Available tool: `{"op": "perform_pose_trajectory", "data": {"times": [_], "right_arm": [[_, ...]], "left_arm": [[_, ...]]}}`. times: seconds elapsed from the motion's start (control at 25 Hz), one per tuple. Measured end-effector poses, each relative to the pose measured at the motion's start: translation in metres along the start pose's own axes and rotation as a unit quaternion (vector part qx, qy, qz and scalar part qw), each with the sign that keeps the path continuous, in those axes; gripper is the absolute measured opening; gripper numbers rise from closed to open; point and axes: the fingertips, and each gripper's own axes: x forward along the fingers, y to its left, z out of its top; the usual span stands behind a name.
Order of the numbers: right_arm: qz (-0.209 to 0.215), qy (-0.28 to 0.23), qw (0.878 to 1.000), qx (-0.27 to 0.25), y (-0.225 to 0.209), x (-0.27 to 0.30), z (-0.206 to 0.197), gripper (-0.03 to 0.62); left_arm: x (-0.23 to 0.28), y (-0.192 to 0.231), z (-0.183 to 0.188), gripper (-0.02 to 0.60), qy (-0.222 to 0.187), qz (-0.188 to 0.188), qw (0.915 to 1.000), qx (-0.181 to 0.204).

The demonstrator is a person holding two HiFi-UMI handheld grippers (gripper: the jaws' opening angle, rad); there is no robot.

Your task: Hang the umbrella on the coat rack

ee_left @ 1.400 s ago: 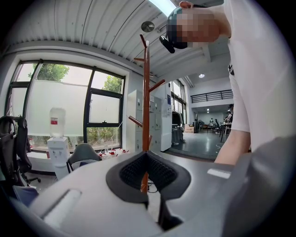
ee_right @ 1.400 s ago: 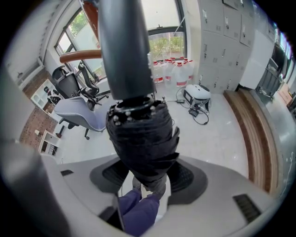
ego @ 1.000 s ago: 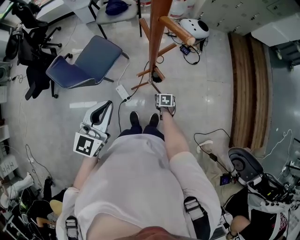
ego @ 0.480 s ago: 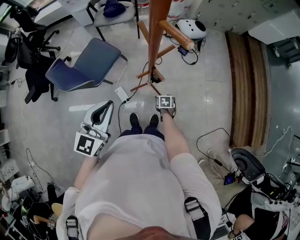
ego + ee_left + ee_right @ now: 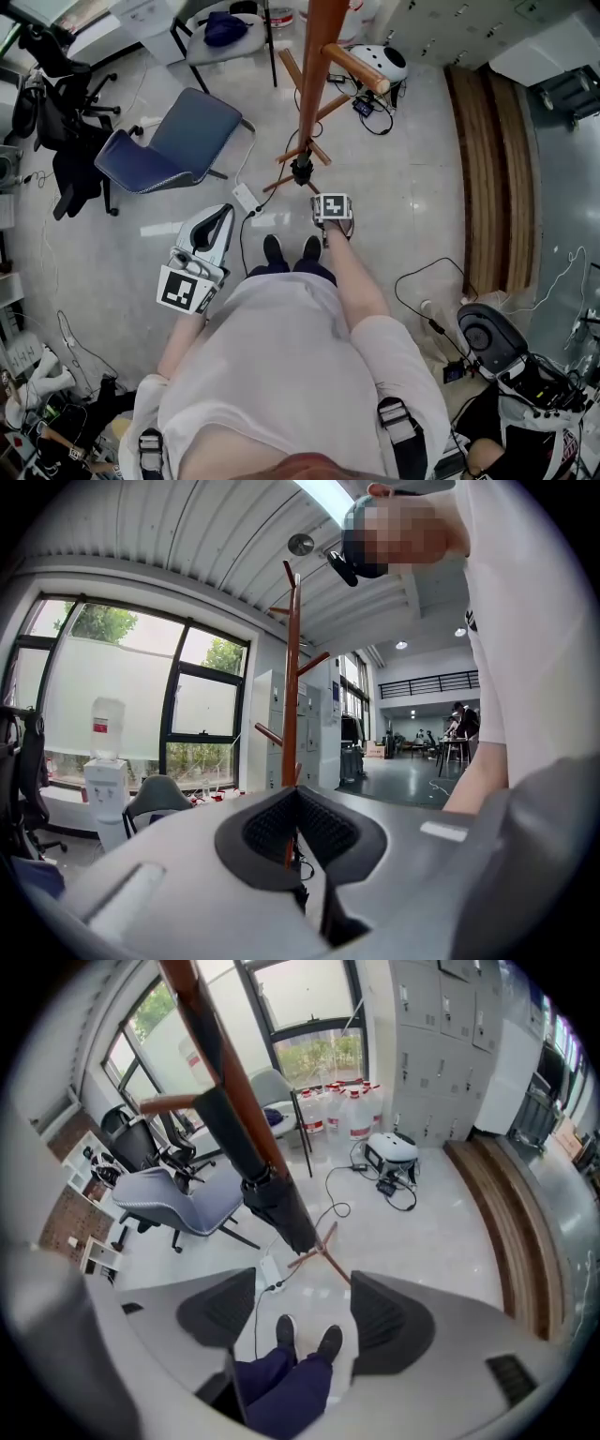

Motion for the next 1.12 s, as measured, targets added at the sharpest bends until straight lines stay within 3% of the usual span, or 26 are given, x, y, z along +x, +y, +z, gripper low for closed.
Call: {"op": "perform_pose_trajectory", "data": {"times": [0.28, 0.48, 0.68, 0.88, 0.96, 1.12], "right_arm": [[0.005, -0.024, 1.0, 0.02, 0.005, -0.046, 0.017, 0.293], [-0.017, -0.087, 0.996, 0.02, -0.003, -0.099, 0.047, 0.293], [0.01, -0.177, 0.984, -0.003, 0.022, -0.168, 0.085, 0.293], [0.03, -0.289, 0.956, -0.048, 0.047, -0.246, 0.123, 0.293], [0.025, -0.342, 0.936, -0.08, 0.057, -0.28, 0.136, 0.293], [0.009, -0.442, 0.886, -0.14, 0.077, -0.343, 0.152, 0.293]], "left_arm": [[0.009, -0.001, -0.001, 0.011, -0.011, -0.011, 0.9998, -0.014], [0.021, -0.004, 0.005, 0.011, -0.02, -0.015, 0.9995, -0.021], [0.026, -0.005, 0.013, 0.011, -0.032, -0.021, 0.9991, -0.018], [0.034, -0.012, 0.017, 0.011, -0.042, -0.028, 0.9986, -0.017], [0.037, -0.014, 0.02, 0.011, -0.047, -0.028, 0.9984, -0.016], [0.041, -0.014, 0.028, 0.011, -0.062, -0.024, 0.9968, -0.043]]}}
